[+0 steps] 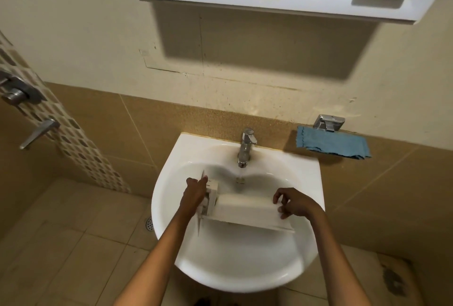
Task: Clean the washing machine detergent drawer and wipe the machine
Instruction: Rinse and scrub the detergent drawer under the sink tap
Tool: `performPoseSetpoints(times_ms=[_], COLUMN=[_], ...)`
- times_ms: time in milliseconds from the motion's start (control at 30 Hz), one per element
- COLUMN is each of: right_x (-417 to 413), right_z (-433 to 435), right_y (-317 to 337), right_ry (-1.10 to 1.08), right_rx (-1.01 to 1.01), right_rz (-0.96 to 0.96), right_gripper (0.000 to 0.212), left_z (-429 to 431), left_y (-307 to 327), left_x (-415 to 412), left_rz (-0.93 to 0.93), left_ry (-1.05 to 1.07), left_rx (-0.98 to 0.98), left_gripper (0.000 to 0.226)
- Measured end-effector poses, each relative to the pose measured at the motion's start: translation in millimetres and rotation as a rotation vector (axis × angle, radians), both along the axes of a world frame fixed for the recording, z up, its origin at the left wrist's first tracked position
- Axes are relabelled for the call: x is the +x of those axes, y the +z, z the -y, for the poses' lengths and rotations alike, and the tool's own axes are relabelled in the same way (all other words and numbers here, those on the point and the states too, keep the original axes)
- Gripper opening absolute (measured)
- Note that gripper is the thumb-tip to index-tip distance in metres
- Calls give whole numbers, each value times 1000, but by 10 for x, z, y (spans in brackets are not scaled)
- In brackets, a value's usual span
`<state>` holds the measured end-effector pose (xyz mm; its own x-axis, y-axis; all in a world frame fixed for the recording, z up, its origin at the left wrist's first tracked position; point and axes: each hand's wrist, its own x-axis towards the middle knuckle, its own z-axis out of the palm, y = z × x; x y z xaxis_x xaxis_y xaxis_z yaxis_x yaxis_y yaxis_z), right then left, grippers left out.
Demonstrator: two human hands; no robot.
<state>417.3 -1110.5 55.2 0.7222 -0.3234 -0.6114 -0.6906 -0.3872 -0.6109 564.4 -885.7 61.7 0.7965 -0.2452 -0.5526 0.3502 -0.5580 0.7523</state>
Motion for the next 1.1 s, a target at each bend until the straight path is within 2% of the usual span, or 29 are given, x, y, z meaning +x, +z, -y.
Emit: performPoseSetpoints(times_ms=[67,167,233,267,333,367,400,433,467,500,533,600,700,833,933,1000,1100], right_x=[36,161,263,311,423,497,578,663,745,824,893,1020,1164,1271,1263,1218,1245], right_z=[-21,-132,-225,-268,-350,-377,-396,-441,-472,-479,-474,-466,-490,-551,-639,-745,-939], right_y=[7,80,57,18,-33,-44,-60,-46,-53,-110,-177,-323,-468,-443,-325,-199,89], right_ry=[14,76,178,176,19,-106,-294,-517,-725,-905,-1024,-1164,-1248,-1099,-901,-592,-179], right_rx=[-31,-160,-352,-437,-488,-374,-123,243,604,863,1016,1121,1172,1179,1170,1042,688], right_rz=[-38,-145,-282,-303,-130,25,187,296,356,389,382,361,353,332,205,88,29], right_gripper=[24,8,23,32,31,27,24,22,21,22,25,28,32,30,24,29,31], left_z=[-30,-93,-119,-120,-104,-91,-81,-75,-71,-69,-70,-77,-91,-121,-110,-101,-73], left_y=[-5,26,43,51,2,-13,-14,-25,-19,-12,7,34,76,104,99,93,139], left_x=[11,26,16,0,-47,-81,-102,-110,-114,-108,-103,-83,-90,-76,-58,-34,-15], left_rz=[20,-83,-162,-154,-79,-38,-8,18,28,35,42,76,96,94,77,54,10], left_ry=[-24,-35,-44,-57,-61,-48,-33,-25,-17,-20,-38,-112,-138,-218,-210,-169,-148], left_rx=[28,-38,-46,-39,1,37,79,109,130,141,154,181,225,249,211,175,135], left_gripper=[56,76,85,80,63,58,56,54,53,52,50,41,33,31,37,36,23])
